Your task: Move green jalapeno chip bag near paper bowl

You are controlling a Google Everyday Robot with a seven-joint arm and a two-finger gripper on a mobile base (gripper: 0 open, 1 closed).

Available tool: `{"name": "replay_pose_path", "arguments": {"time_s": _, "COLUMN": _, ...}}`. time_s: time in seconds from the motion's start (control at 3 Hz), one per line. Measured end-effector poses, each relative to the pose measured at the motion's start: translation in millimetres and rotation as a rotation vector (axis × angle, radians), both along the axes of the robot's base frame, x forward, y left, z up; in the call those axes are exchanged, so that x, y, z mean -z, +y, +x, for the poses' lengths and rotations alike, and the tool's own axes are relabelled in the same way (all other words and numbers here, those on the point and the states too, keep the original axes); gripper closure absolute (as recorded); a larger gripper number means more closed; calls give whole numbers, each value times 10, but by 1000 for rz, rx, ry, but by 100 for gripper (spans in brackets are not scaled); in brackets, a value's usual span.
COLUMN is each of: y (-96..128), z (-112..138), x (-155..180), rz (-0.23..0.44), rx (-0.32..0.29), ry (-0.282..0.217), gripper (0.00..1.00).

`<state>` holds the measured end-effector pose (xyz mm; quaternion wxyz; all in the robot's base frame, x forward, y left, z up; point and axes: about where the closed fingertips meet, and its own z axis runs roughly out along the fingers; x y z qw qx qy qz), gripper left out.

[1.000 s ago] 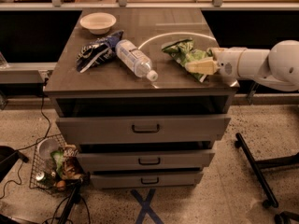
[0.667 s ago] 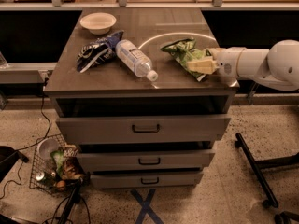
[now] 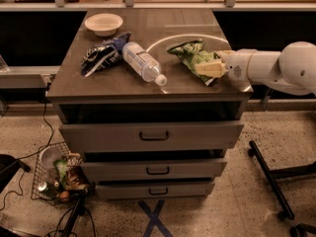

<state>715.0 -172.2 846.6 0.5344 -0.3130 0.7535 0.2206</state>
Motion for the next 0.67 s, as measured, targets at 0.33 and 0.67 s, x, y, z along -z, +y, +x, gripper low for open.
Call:
{"name": "replay_pose_path", "arguments": {"time_s": 0.33, "y": -5, "z": 220, "x": -430, "rz": -20, "rx": 9, "ry": -35, "gripper": 100}}
{"name": "replay_pose_path", "arguments": {"time_s": 0.67, "y": -37, "z": 470, "x": -826, "rz": -39, "rx": 22, "ry": -55, "gripper": 100}}
